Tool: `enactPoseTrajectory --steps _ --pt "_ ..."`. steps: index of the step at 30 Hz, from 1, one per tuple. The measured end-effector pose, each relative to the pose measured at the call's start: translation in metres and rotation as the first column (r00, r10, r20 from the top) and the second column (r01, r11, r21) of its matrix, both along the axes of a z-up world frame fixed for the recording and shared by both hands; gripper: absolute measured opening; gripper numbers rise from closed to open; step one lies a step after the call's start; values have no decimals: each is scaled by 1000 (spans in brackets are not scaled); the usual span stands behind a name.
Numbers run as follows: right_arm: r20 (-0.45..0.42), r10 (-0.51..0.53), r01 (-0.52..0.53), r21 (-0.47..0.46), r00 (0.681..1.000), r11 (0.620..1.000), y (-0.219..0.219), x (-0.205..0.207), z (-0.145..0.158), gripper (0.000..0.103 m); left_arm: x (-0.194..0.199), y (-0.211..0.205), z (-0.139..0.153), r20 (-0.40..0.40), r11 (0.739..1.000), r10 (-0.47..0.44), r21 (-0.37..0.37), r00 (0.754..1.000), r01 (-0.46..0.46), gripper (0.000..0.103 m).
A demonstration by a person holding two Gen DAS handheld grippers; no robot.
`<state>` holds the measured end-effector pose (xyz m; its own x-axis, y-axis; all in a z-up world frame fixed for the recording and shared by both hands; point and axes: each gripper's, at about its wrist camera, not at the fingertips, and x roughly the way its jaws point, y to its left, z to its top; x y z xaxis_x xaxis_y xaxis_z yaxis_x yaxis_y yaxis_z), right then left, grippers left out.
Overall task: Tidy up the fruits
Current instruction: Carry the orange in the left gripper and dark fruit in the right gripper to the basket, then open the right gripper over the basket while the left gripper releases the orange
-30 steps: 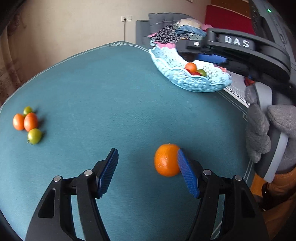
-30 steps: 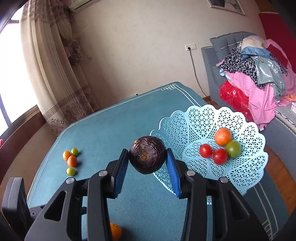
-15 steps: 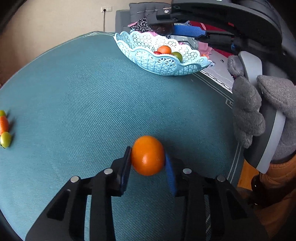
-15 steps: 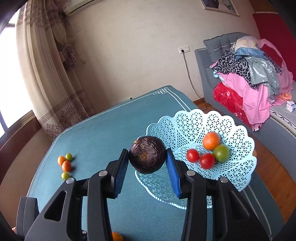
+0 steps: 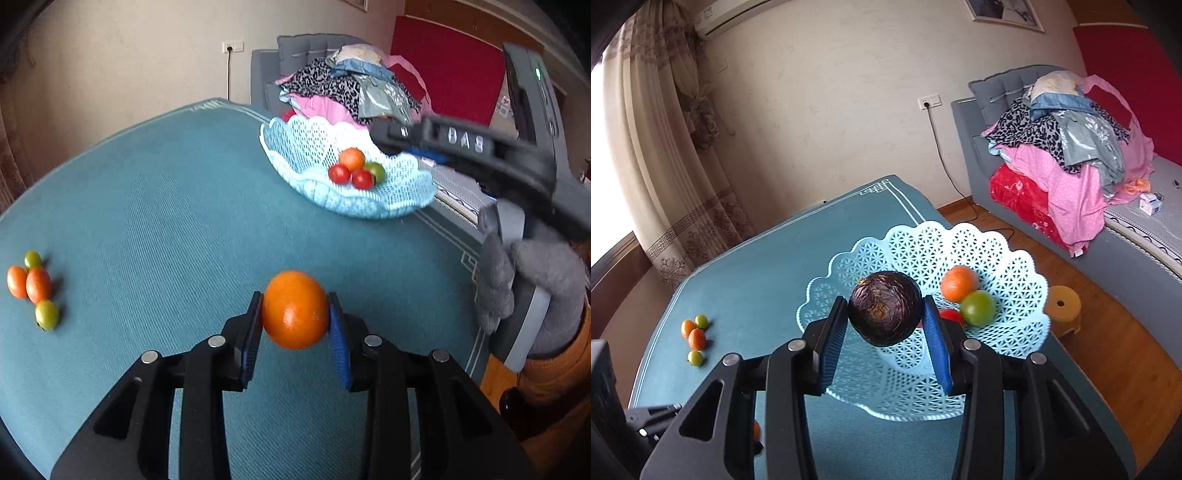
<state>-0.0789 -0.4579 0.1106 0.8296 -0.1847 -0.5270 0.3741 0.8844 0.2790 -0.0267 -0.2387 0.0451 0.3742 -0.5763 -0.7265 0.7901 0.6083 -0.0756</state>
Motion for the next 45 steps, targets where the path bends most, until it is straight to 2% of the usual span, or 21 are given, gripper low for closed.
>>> enactPoseTrajectory --steps 10,21,30,32,33,34,38,40,42,45 --pt "-47 -43 44 16 998 999 -20 -4 -15 42 17 -43 44 105 998 -16 -67 994 23 35" --pt "-57 -80 82 29 995 996 -36 -10 -20 42 28 -95 48 118 996 -58 -61 991 66 35" --pt "-63 -98 100 33 993 994 -41 -9 -22 43 37 -109 43 118 997 -46 -59 992 53 35" --pt "-57 -107 109 33 993 994 -42 -10 -21 43 39 -110 42 110 997 -43 -60 993 50 49" --pt "-55 -109 111 36 993 993 -43 -10 -21 43 40 -109 42 112 997 -31 -67 993 39 71" --pt "-55 -111 113 36 992 993 -43 -10 -22 43 41 -106 42 120 996 -19 -79 993 28 76" --pt "-57 -121 124 48 991 991 -45 -10 -24 45 41 -101 43 136 996 -4 -85 991 16 80" --pt "-55 -127 129 50 990 990 -43 -11 -25 53 41 -99 44 146 996 4 -84 989 8 85" --pt "-50 -131 133 47 990 990 -42 -11 -24 55 40 -97 43 149 997 6 -83 989 7 87" --pt "-44 -135 137 49 990 989 -41 -12 -23 61 39 -96 43 149 997 9 -82 989 4 96"
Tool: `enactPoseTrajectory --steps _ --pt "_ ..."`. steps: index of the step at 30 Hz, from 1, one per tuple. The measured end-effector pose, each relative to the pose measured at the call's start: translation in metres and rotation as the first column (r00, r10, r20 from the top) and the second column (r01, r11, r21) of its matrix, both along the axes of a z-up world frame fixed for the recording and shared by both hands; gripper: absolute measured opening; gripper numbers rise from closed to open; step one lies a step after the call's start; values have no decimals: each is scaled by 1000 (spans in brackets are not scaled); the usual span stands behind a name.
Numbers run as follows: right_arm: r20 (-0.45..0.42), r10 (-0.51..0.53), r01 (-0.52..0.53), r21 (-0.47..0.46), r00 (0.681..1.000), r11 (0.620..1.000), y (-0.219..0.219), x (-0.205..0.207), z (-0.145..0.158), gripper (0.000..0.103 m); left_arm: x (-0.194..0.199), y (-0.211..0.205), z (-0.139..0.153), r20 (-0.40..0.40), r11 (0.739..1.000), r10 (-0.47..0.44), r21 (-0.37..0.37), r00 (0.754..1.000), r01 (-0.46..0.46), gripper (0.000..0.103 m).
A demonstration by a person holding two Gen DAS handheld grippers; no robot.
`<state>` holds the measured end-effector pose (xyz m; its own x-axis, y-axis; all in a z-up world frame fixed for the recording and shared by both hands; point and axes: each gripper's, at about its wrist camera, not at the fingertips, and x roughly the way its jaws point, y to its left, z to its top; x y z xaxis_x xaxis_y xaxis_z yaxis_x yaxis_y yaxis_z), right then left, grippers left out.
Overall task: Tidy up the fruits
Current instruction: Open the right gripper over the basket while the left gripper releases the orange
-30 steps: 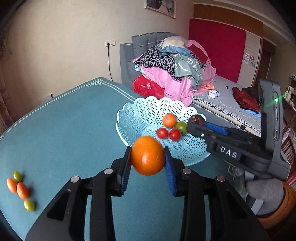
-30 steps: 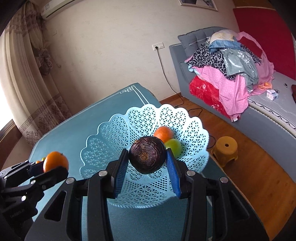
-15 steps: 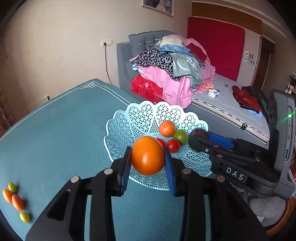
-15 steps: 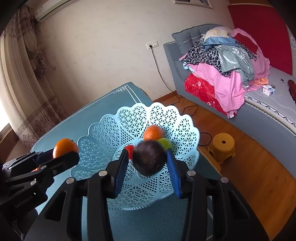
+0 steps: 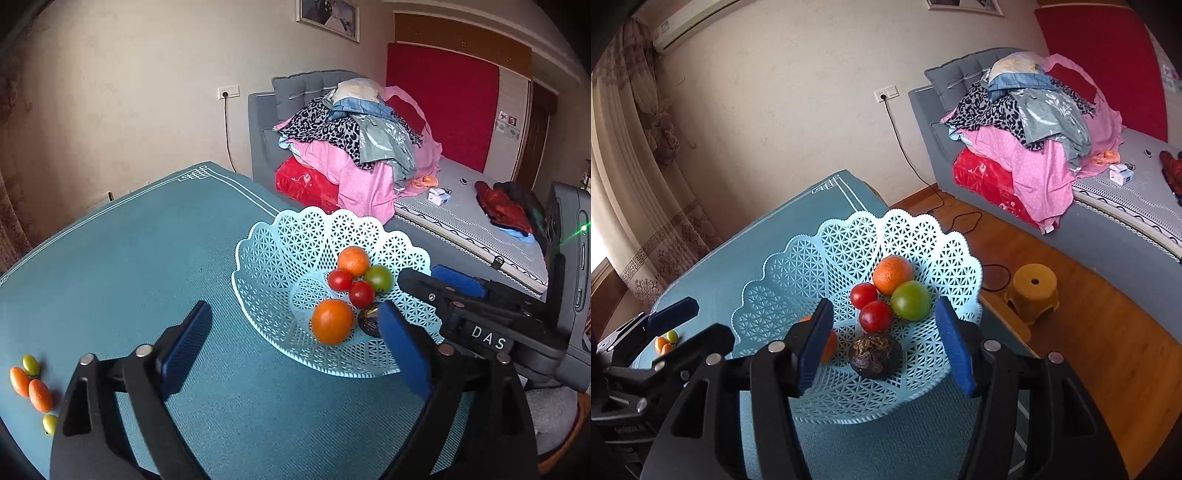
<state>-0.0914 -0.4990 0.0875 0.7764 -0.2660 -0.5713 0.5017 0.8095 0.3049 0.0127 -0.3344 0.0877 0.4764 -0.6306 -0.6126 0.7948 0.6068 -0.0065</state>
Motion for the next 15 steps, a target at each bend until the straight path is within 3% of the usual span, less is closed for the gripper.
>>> enactPoseTrajectory --steps 15 --pt "0 20 -20 4 1000 1000 7 3 1 65 -2 19 -1 19 999 37 15 999 -37 98"
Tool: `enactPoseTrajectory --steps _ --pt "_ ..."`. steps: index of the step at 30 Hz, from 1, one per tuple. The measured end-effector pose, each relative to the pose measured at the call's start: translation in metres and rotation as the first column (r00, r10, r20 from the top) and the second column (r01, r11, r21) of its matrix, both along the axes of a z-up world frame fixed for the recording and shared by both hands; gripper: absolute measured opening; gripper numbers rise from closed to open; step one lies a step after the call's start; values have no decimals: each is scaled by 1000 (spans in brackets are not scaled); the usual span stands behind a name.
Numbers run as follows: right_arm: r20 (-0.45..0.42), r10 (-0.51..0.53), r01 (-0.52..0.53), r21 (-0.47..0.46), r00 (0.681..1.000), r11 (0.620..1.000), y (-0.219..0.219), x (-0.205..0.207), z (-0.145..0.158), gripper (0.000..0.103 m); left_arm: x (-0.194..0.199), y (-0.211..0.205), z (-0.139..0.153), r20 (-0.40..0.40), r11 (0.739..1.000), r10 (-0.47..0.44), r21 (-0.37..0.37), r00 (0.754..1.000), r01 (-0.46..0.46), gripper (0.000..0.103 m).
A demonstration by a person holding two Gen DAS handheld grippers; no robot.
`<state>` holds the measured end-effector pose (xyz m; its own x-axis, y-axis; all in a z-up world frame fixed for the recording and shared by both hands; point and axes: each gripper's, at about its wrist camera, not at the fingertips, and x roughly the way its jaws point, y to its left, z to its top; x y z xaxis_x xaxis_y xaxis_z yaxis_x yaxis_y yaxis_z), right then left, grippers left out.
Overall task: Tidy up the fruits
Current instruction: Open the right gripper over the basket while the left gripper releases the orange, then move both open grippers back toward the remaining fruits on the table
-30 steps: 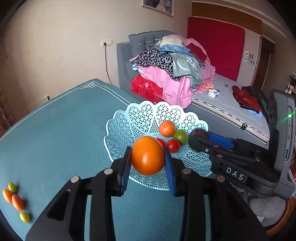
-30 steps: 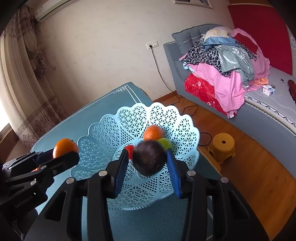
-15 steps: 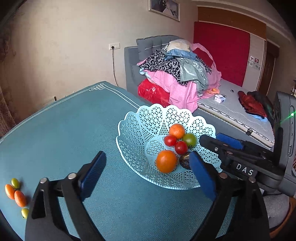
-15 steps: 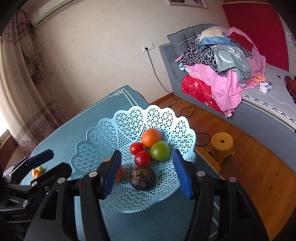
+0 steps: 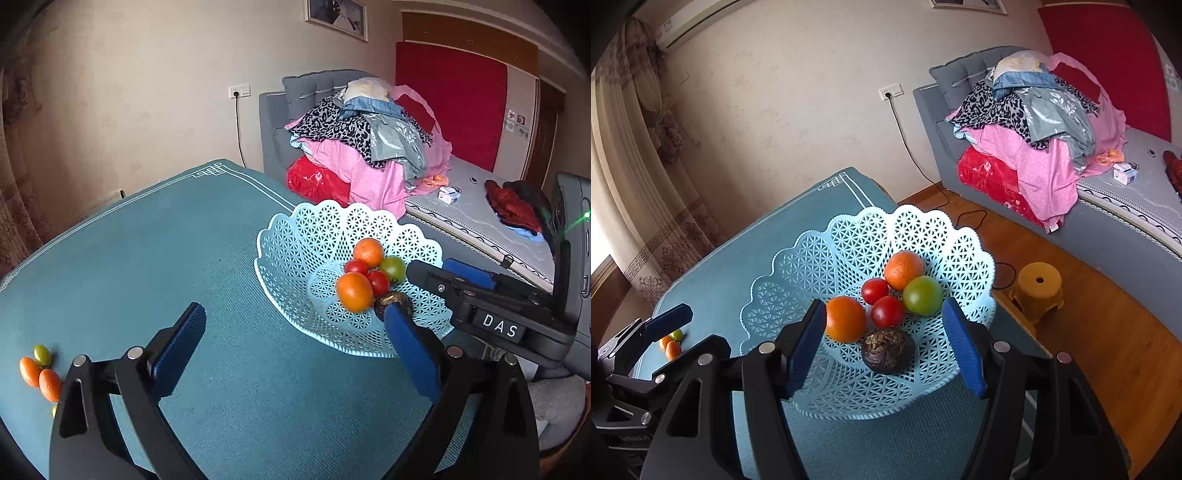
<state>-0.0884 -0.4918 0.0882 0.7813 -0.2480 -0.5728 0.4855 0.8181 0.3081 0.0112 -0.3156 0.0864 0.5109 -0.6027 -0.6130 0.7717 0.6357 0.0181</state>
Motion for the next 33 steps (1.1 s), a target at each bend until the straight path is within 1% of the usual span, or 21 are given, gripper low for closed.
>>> enactPoseTrajectory --steps 7,15,17,18,22,26,33 --pt "4 3 -3 -5 1000 1000 5 -1 2 65 -4 13 3 27 1000 15 2 1000 -15 99" --pt "7 33 -33 -45 999 998 20 0 7 65 -5 31 6 50 999 50 3 997 -50 99" --pt "9 43 -42 -62 999 997 26 1 9 68 -4 36 7 54 998 61 2 997 -61 99" --pt "13 45 -44 -66 999 997 27 1 10 74 -4 38 7 55 998 66 1 996 -67 99" --pt "20 62 -60 -101 998 993 39 2 15 75 1 53 9 52 994 106 -3 993 -106 99" --pt "18 83 -81 -96 996 992 46 4 15 75 4 64 10 73 987 159 6 985 -159 99" --pt "15 118 -116 -103 993 988 59 9 17 75 10 89 14 71 977 214 0 974 -215 99"
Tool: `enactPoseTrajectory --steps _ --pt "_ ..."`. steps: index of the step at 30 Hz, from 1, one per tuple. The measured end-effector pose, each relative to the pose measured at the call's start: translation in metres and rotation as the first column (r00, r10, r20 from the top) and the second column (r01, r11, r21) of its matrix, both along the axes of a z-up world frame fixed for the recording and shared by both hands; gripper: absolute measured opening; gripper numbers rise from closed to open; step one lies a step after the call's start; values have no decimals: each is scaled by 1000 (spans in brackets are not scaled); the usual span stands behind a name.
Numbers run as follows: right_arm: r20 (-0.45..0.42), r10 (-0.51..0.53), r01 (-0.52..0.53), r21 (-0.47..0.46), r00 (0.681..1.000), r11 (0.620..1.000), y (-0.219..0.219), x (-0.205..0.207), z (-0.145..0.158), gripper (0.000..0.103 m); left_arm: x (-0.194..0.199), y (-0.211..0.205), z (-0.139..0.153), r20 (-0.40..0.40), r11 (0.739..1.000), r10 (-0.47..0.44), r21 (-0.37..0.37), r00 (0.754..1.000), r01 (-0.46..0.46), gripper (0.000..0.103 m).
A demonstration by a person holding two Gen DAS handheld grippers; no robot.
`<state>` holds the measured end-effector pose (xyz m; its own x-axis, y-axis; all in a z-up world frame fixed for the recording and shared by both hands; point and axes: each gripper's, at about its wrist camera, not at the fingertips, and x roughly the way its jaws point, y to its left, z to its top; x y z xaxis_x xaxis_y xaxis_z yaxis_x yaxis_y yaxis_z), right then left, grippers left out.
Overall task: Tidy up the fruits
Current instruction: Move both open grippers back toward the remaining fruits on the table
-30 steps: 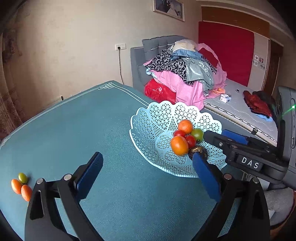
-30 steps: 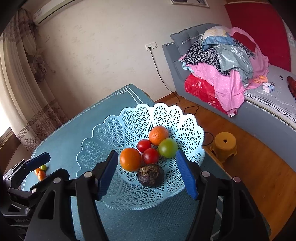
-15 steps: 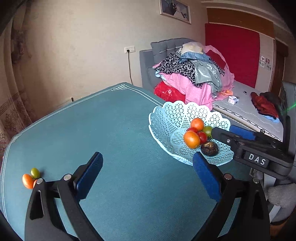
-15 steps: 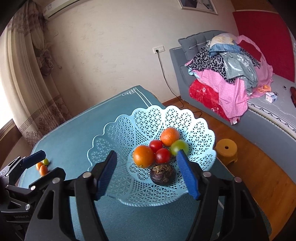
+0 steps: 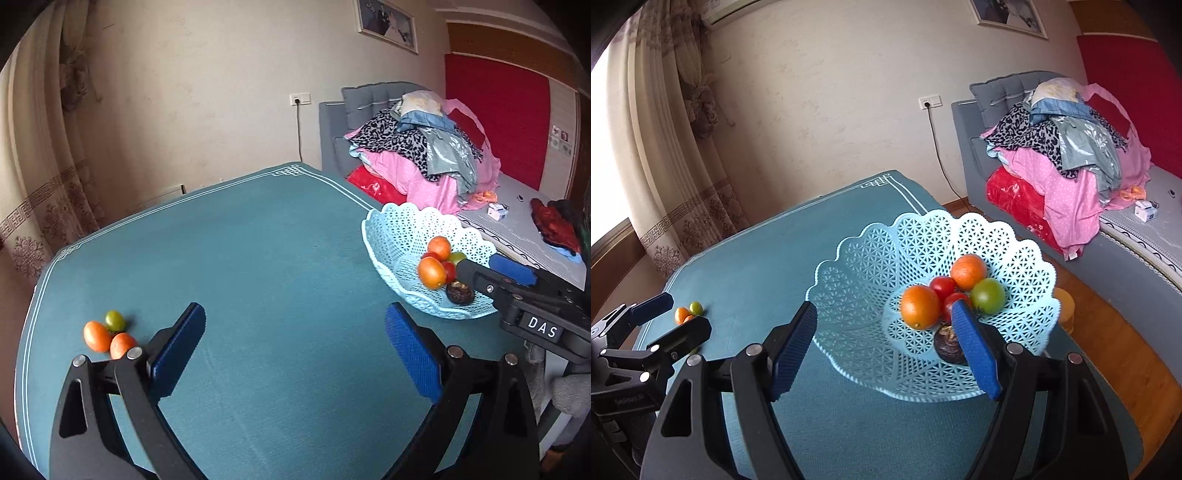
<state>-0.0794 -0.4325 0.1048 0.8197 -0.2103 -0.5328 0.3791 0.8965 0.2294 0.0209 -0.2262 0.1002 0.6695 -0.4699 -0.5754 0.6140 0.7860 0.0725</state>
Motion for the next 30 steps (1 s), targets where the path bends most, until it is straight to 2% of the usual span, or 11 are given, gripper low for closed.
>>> enactPoseTrajectory --steps 8,15,23,30 --pt "1 30 -30 -42 1000 999 18 7 4 75 16 37 3 -10 994 102 -26 995 -102 99" --pt "-1 77 -77 -66 997 995 41 16 6 75 32 75 5 -15 978 203 -42 979 -203 99" --pt "-22 157 -158 -65 987 985 71 30 2 75 48 128 -5 -36 945 327 -23 944 -328 99" --pt "-76 276 -279 -43 958 959 105 50 -9 75 66 168 -24 -67 898 439 27 896 -438 99"
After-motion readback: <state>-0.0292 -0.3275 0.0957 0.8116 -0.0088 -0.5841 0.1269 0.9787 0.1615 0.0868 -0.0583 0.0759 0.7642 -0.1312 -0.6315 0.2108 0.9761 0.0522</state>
